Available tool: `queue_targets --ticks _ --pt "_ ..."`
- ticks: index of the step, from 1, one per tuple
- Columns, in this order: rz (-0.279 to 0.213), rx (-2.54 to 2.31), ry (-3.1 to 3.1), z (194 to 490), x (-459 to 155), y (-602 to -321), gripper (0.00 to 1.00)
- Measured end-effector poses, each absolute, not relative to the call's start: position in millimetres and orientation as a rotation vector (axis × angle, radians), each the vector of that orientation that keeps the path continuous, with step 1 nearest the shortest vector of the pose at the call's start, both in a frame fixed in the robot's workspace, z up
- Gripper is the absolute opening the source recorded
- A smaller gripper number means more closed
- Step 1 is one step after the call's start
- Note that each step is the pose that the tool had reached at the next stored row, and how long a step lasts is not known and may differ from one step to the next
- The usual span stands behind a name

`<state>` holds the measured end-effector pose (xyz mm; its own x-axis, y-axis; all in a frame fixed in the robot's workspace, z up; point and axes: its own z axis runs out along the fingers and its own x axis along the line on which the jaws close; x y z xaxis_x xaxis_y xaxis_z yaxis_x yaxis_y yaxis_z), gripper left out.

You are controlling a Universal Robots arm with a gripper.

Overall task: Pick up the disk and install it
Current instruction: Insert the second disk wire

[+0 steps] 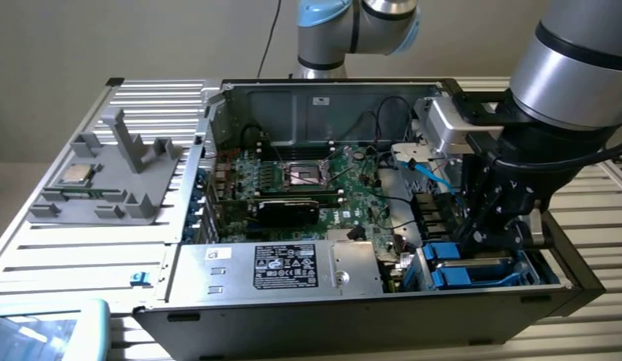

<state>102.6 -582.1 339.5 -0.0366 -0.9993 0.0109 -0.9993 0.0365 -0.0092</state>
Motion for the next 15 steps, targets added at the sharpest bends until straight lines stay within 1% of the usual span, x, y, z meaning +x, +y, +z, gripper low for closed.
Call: queue_targets --ticks 15 --pt "0.022 2.179 -2.261 337.4 102.6 -582.9 0.15"
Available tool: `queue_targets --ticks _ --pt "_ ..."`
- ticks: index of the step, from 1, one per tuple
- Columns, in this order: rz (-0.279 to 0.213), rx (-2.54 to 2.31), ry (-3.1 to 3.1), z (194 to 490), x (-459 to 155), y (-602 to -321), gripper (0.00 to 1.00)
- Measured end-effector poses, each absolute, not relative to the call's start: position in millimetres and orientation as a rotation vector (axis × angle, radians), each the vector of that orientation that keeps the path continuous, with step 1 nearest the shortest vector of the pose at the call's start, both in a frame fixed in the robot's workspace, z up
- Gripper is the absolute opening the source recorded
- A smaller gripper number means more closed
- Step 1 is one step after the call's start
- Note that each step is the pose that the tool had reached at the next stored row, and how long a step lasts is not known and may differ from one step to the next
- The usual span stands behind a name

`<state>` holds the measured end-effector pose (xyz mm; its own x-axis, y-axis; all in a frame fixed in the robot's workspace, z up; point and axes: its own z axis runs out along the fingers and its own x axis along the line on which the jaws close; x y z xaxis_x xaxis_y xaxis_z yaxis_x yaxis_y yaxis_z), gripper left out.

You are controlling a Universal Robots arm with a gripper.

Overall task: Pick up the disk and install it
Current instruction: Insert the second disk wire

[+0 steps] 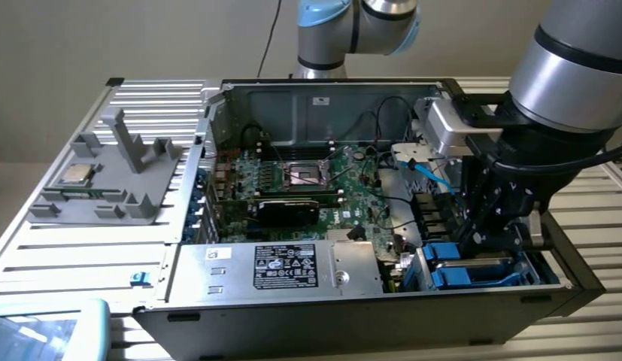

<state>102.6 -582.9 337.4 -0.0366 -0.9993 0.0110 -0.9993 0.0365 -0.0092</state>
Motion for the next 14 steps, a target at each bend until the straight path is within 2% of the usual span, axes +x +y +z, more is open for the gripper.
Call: queue_targets --ticks 14 --pt "0.022 2.179 -2.260 335.0 107.2 -583.3 0.15"
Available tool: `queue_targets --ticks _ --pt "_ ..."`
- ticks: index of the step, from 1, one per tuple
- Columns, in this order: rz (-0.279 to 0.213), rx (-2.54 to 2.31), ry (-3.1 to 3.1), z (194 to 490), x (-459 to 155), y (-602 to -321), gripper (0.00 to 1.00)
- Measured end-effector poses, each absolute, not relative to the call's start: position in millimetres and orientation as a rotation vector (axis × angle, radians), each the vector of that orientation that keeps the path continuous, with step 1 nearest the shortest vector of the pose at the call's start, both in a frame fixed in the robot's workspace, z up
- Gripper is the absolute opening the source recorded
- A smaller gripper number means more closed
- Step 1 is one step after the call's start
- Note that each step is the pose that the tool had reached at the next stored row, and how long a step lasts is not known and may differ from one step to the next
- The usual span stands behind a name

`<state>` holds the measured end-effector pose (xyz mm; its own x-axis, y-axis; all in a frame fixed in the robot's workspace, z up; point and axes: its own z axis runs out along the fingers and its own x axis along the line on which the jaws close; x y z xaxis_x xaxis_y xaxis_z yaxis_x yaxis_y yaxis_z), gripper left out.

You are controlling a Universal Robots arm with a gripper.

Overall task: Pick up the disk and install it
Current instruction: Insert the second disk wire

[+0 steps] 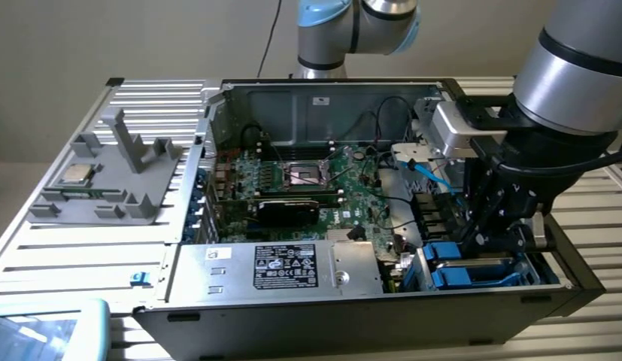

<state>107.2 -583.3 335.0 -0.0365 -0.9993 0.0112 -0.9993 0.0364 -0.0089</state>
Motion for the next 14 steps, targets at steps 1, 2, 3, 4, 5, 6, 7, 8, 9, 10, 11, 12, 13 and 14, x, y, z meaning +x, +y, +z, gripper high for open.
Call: queue_targets --ticks 1,2,3,4,5,6,7,8,9,10,11,12,13,14 --pt "0.022 2.179 -2.260 334.9 107.2 -583.3 0.15" --pt "0.022 2.179 -2.260 334.7 107.2 -583.3 0.15" --pt "0.022 2.179 -2.260 334.6 107.2 -583.3 0.15" --pt "0.022 2.179 -2.260 334.6 107.2 -583.3 0.15" --pt "0.022 2.180 -2.260 334.7 107.2 -583.3 0.15" --pt "0.022 2.180 -2.260 334.6 107.3 -583.2 0.15" --pt "0.022 2.181 -2.260 334.5 107.6 -583.2 0.17" --pt "0.022 2.181 -2.260 334.5 107.7 -583.2 0.23" --pt "0.021 2.181 -2.260 334.7 107.6 -583.2 0.23" --pt "0.021 2.180 -2.261 335.1 107.4 -583.3 0.29" --pt "0.022 2.180 -2.261 336.0 107.3 -583.3 0.29" --pt "0.022 2.180 -2.260 337.1 107.3 -583.3 0.36" --pt "0.022 2.180 -2.260 338.7 107.3 -583.3 0.36" --pt "0.022 2.179 -2.260 342.0 107.5 -583.3 0.36"
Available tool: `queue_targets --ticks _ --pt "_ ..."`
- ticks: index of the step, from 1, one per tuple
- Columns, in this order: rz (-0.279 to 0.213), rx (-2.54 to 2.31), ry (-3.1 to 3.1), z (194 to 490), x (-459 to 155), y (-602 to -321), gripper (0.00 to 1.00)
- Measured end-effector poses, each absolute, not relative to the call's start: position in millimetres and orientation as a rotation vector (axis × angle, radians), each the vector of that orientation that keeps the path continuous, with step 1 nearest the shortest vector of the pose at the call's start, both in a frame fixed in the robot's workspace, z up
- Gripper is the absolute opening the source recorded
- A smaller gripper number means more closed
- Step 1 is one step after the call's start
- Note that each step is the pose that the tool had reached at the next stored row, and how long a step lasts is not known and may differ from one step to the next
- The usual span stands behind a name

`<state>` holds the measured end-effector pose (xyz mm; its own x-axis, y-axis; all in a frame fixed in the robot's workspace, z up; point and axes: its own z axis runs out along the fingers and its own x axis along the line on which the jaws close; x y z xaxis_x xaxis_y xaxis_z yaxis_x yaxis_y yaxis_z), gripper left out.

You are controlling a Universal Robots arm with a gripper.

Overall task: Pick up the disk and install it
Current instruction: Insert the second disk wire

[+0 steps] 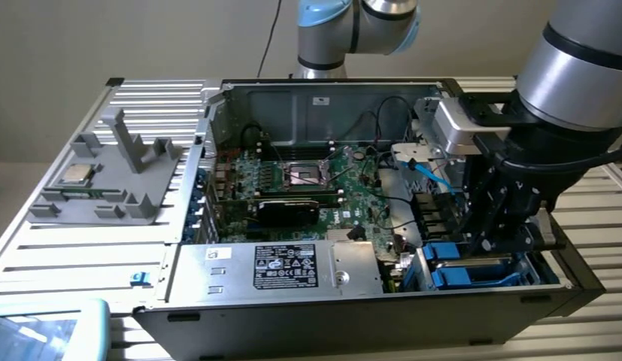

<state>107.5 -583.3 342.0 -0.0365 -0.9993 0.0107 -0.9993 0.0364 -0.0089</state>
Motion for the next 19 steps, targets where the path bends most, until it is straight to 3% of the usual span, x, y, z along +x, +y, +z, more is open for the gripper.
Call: queue_targets --ticks 10,19 --pt "0.048 2.167 -2.247 375.3 114.5 -582.5 0.36" --pt "0.052 2.163 -2.237 379.1 117.8 -580.1 0.36"
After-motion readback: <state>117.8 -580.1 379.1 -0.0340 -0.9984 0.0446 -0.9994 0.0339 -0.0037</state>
